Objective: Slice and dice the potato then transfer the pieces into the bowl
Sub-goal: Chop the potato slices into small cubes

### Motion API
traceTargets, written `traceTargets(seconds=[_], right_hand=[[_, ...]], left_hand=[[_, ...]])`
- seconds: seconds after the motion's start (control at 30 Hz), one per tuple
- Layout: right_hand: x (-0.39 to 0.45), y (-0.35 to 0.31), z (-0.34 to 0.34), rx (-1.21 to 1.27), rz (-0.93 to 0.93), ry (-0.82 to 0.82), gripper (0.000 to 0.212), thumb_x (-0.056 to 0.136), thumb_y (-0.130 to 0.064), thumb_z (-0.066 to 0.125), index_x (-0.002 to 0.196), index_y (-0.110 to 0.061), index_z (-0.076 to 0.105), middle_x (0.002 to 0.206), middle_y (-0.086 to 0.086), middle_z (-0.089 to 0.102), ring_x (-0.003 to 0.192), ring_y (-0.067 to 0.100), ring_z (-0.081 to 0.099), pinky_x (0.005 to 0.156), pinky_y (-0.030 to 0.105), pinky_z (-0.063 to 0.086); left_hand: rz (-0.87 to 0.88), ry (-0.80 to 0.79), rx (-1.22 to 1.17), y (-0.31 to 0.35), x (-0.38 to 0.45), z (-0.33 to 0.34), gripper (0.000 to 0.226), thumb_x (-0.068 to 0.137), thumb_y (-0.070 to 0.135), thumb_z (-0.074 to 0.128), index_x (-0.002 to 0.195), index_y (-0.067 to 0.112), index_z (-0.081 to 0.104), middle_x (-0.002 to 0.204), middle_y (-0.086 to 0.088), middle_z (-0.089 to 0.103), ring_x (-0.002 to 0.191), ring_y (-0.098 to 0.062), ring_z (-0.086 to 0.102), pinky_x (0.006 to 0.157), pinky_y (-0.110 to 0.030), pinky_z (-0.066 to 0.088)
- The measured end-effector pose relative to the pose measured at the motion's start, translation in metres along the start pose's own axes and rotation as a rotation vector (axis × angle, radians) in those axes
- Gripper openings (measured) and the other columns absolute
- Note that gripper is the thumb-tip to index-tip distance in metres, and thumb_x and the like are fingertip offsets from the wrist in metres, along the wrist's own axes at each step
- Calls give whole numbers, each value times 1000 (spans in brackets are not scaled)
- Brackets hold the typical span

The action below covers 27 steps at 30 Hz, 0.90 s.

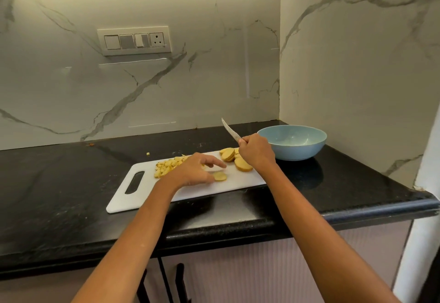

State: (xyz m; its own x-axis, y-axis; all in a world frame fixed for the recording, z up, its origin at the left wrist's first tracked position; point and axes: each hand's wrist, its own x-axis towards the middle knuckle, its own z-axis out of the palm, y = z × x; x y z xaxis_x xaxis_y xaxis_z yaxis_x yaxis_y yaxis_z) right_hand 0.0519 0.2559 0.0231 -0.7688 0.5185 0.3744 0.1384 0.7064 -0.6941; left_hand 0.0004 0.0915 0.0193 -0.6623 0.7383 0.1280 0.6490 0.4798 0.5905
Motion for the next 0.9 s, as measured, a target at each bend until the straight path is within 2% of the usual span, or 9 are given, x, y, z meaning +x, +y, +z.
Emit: traceTargets(seconds=[0.1,0.17,0.27,0.37,0.57,0.63,0.73,0.83,0.9], right_hand=[[-3,-1,1,-3,-16,14,29,98,-25,46,109,-6,66,95,9,64,76,14,55,64,25,43],[-4,-2,2,-15,-34,15,31,99,-25,44,108,-7,67,94,8,65,76,13,55,64,25,43],[-10,-3,2,-55,-56,10,32,100,-26,42,111,-8,66,96,9,65,76,13,55,65,24,42],[-21,-6,1,-90,-82,-5,32,101,-26,40,112,-9,65,97,8,64,77,13,55,66,25,43],[-53,-10,-1,-160,-129,-43,31,100,-26,40,121,-16,61,102,6,65,87,19,60,72,30,48],[-64,-11,-1,-205,-163,-35,31,99,-27,40,120,-17,61,101,6,66,84,18,60,69,29,48],[-76,-12,0,-248,-205,-34,29,100,-27,38,117,-17,60,97,3,67,73,11,55,62,21,41],[-80,-15,-1,-251,-204,-20,29,101,-27,39,119,-17,58,99,3,67,78,13,60,63,19,40],[-82,-17,-2,-247,-186,-26,29,100,-27,40,120,-17,58,102,3,67,83,14,62,64,19,40]], left_hand=[[-25,152,8,-2,-5,1,32,79,9,65,105,27,65,115,8,59,107,-10,51,89,-28,42],[-32,266,116,-6,-8,3,23,79,30,70,102,26,67,109,9,65,99,-8,55,87,-27,45],[-37,283,207,-11,-14,10,39,72,55,70,99,27,66,99,13,65,93,-6,56,87,-30,46],[-13,298,177,-12,-16,11,34,75,48,70,102,26,66,99,12,66,90,-6,58,88,-34,48],[34,293,91,-9,-17,13,32,83,15,68,115,13,64,113,-3,67,93,-9,59,85,-19,46],[-6,376,79,-12,-17,13,33,83,17,68,115,11,64,112,-6,67,91,-9,58,83,-17,44],[-59,503,88,-13,-18,15,42,77,37,73,109,10,67,101,-6,70,89,-13,64,81,-22,49],[-50,473,121,-10,-21,18,50,70,47,76,105,12,69,96,-1,71,86,-12,65,82,-26,52],[-29,447,130,-10,-20,19,44,72,44,75,103,15,70,98,0,70,84,-9,62,81,-25,53]])
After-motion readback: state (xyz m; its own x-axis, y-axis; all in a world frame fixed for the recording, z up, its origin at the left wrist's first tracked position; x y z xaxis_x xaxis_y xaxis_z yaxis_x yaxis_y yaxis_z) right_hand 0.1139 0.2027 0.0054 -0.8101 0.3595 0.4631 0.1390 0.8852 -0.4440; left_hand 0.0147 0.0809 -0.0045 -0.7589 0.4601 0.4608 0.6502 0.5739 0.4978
